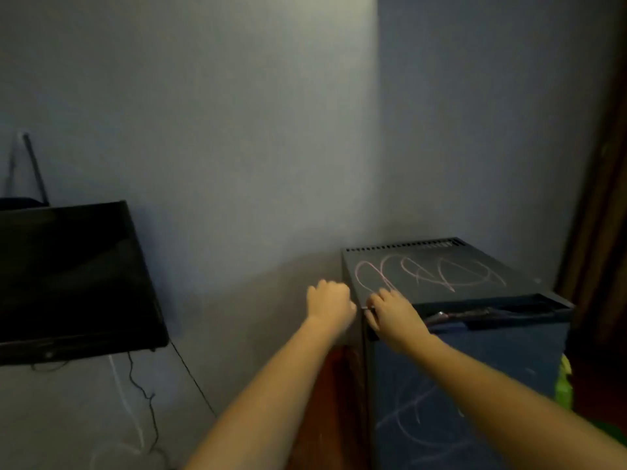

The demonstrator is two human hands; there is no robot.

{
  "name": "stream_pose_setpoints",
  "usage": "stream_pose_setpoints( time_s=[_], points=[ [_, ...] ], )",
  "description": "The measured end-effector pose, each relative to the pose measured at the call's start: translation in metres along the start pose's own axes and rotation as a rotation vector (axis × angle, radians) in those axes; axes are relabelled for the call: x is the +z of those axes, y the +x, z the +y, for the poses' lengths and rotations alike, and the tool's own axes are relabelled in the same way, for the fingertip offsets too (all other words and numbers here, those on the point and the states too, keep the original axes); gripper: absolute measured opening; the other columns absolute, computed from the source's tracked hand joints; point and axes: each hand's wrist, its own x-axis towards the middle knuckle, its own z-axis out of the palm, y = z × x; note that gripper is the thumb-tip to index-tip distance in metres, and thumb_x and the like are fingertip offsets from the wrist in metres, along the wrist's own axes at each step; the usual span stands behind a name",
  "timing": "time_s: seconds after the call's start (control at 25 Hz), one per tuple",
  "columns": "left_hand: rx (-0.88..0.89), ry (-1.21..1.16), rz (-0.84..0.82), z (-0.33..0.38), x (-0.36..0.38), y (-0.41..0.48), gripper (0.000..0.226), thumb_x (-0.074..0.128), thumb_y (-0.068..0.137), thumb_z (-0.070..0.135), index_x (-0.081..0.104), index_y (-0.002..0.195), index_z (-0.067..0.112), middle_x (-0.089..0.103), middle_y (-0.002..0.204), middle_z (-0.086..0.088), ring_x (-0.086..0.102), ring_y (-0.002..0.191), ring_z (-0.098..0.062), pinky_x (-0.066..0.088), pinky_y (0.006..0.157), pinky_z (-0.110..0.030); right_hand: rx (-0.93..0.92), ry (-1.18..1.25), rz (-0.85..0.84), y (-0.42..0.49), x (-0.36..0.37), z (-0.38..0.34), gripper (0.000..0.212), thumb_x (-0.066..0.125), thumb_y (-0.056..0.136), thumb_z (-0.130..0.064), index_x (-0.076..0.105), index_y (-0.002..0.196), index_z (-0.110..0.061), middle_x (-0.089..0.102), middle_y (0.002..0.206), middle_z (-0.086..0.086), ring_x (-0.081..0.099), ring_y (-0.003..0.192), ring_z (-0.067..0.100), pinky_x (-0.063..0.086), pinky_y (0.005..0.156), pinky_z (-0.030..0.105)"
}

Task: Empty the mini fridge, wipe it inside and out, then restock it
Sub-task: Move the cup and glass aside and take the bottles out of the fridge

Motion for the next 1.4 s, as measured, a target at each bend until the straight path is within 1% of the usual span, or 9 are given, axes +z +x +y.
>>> stream_pose_setpoints(
  time_s=[0.16,0.36,0.52,0.64,0.88,1.04,1.2,1.28,1.4],
  points=[
    [0.108,0.020,-0.011,0.002,0.009,-0.024,0.027,0.045,0.093,0.026,0.062,0.106,0.008,0.060,0.115,-0.013,0.049,0.113,-0.031,0.039,0.092,-0.042,0.115,0.034,-0.046,-0.027,0.022,-0.014,0.031,0.046,0.095,-0.039,0.053,0.116,-0.017,0.052,0.116,0.001,0.047,0.108,0.019,0.040,0.088,0.030],
    [0.119,0.007,-0.021,-0.019,0.005,-0.032,0.028,0.044,0.094,0.027,0.061,0.106,0.008,0.059,0.114,-0.013,0.048,0.113,-0.030,0.038,0.094,-0.043,0.228,0.147,0.044,-0.024,0.026,-0.019,0.024,0.061,0.088,-0.032,0.058,0.106,-0.016,0.054,0.107,0.000,0.046,0.105,0.018,0.036,0.084,0.026],
    [0.159,0.036,-0.004,-0.037,0.005,-0.048,0.027,0.043,0.095,0.027,0.061,0.103,0.008,0.060,0.111,-0.012,0.049,0.111,-0.030,0.038,0.094,-0.043,0.267,0.189,0.086,-0.020,0.029,-0.020,0.021,0.064,0.085,-0.030,0.059,0.101,-0.019,0.052,0.102,-0.003,0.046,0.104,0.017,0.035,0.084,0.027],
    [0.156,0.044,-0.016,-0.042,0.005,-0.062,0.027,0.043,0.094,0.025,0.062,0.101,0.007,0.060,0.110,-0.013,0.049,0.110,-0.032,0.038,0.092,-0.043,0.300,0.195,0.025,-0.019,0.023,-0.020,0.021,0.065,0.085,-0.030,0.059,0.101,-0.019,0.051,0.104,-0.002,0.044,0.105,0.016,0.036,0.087,0.028],
    [0.218,-0.020,0.032,-0.039,0.000,-0.080,0.026,0.043,0.094,0.027,0.062,0.094,0.010,0.061,0.100,-0.009,0.052,0.102,-0.027,0.040,0.086,-0.039,0.318,0.222,-0.029,-0.017,0.019,-0.020,0.022,0.066,0.083,-0.030,0.060,0.101,-0.017,0.052,0.106,0.001,0.044,0.108,0.019,0.037,0.089,0.032],
    [0.231,-0.062,0.057,-0.032,0.000,-0.080,0.028,0.044,0.094,0.031,0.063,0.098,0.012,0.062,0.102,-0.008,0.052,0.103,-0.027,0.041,0.084,-0.040,0.273,0.230,0.024,-0.036,0.010,-0.027,0.018,0.066,0.081,-0.026,0.060,0.095,-0.017,0.045,0.094,-0.004,0.044,0.103,0.020,0.034,0.081,0.029],
    [0.183,-0.260,0.040,-0.025,0.019,-0.083,0.027,0.047,0.092,0.034,0.066,0.101,0.017,0.066,0.101,-0.002,0.055,0.102,-0.023,0.044,0.082,-0.036,0.169,0.319,0.011,-0.078,-0.008,-0.025,0.018,0.068,0.080,-0.026,0.064,0.094,-0.014,0.051,0.094,0.002,0.046,0.100,0.021,0.040,0.086,0.034],
    [0.176,-0.388,-0.002,-0.015,0.032,-0.091,0.024,0.050,0.091,0.035,0.067,0.100,0.021,0.066,0.098,0.002,0.058,0.097,-0.020,0.046,0.076,-0.033,0.144,0.377,-0.001,-0.104,-0.027,-0.020,0.015,0.067,0.084,-0.030,0.065,0.089,-0.016,0.053,0.091,0.000,0.046,0.095,0.015,0.038,0.082,0.028],
    [0.237,-0.426,-0.044,0.013,0.043,-0.102,0.022,0.052,0.089,0.036,0.068,0.097,0.022,0.068,0.094,0.002,0.061,0.091,-0.020,0.047,0.072,-0.032,0.144,0.416,-0.045,-0.143,-0.059,-0.014,0.016,0.060,0.092,-0.029,0.067,0.090,-0.016,0.056,0.089,-0.004,0.049,0.089,0.008,0.034,0.076,0.021]
  ],
)
